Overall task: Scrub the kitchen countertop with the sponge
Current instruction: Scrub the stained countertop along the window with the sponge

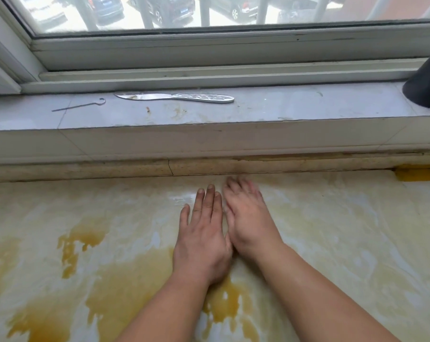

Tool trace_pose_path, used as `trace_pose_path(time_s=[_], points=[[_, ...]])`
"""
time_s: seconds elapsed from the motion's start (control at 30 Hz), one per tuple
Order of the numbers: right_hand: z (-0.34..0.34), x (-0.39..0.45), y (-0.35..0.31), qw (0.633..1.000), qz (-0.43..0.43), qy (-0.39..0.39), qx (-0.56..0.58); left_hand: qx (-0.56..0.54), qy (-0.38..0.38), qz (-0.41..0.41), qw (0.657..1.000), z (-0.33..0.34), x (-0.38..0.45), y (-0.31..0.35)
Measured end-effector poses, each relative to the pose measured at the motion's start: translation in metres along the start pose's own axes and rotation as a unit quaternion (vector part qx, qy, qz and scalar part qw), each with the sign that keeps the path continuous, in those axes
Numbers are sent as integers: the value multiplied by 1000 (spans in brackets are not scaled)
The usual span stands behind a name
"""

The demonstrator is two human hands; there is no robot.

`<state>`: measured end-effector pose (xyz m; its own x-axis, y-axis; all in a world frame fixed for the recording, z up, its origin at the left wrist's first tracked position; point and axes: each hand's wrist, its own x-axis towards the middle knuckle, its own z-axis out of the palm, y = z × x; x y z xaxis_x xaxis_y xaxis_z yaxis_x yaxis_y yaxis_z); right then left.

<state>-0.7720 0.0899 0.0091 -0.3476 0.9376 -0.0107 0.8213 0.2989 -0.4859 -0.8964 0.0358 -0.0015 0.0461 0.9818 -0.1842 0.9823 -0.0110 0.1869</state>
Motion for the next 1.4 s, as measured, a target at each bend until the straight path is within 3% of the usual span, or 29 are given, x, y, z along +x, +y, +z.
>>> trace_pose_path(time_s=[0.07, 0.13, 0.33, 0.53, 0.8, 1.0, 1.1, 1.27, 1.33, 1.4], points=[[-2, 5, 2, 998, -54, -19, -23, -4, -1, 2, 1000, 0, 0, -1], [-10, 2, 15, 998, -53, -17, -40, 4, -2, 3, 1000, 0, 0, -2], [-28, -24, 39, 987, 140, 76, -25, 4, -5, 1, 1000, -1, -1, -2], [-6, -1, -6, 999, -1, -27, -24, 6, -4, 0, 1000, -4, -2, -1], [-27, -25, 31, 986, 156, 57, -17, 1, -9, -1, 1000, -5, -1, 0], [-9, -8, -4, 998, 34, -45, -2, -1, -9, -3, 1000, -6, 0, 0], [-21, -16, 16, 998, 60, -25, -23, 3, -11, -2, 1000, -6, -1, 0], [-36, -32, 42, 974, 213, 65, -36, -3, -6, -4, 1000, -5, -1, 0], [-28, -27, 29, 976, 207, 59, -45, -1, -9, -5, 1000, -6, -2, 1], [-18, -18, 12, 988, 147, 28, -43, 2, -9, -6, 1000, -7, -2, 1]])
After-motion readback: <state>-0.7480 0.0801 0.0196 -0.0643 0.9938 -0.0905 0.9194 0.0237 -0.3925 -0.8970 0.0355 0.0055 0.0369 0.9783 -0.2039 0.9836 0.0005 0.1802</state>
